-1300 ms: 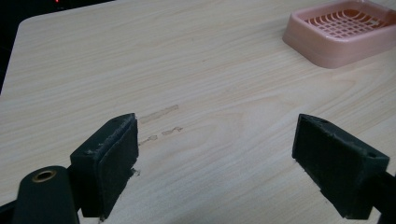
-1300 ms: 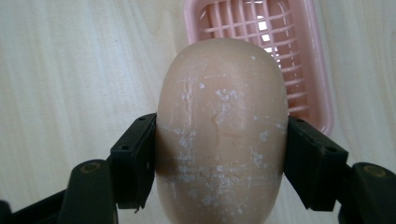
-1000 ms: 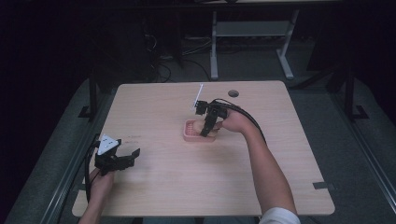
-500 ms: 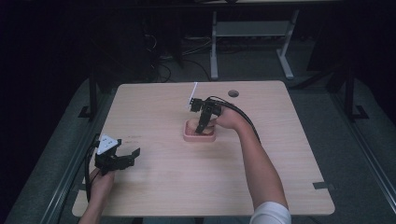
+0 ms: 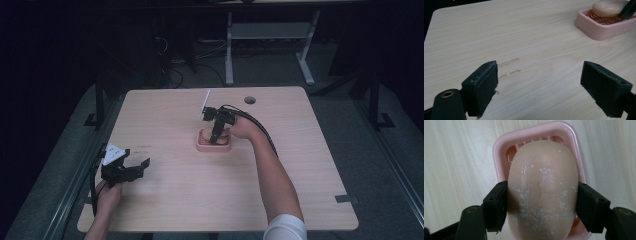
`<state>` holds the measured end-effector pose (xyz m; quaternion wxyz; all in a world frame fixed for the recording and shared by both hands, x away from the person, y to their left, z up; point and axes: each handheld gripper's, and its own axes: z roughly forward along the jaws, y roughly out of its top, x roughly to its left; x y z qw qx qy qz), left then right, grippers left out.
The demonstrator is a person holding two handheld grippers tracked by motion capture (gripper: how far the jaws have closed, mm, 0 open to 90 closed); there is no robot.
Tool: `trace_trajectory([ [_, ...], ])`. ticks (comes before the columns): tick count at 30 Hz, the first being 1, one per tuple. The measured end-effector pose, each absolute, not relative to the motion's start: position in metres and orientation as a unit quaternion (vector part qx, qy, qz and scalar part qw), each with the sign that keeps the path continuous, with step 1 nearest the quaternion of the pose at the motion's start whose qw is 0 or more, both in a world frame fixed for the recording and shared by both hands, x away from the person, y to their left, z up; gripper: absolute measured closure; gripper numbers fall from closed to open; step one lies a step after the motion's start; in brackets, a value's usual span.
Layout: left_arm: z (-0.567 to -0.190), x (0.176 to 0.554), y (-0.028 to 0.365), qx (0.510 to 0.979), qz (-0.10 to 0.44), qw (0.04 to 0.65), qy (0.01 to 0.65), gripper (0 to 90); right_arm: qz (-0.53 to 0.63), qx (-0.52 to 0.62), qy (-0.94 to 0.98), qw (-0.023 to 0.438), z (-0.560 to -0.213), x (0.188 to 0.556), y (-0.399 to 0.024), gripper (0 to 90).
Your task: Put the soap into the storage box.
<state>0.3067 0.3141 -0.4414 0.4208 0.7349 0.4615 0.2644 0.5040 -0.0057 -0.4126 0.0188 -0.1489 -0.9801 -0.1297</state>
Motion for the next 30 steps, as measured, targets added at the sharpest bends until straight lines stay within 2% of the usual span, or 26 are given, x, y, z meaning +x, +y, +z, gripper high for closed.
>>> trace_trajectory([
  [30, -0.4411, 0.3065, 0.3155, 0.733, 0.267, 0.421, 0.463, 14.2, -0.130, -0.141, -0.981, 0.009, -0.4144, 0.5040, -0.0017, 31.5],
])
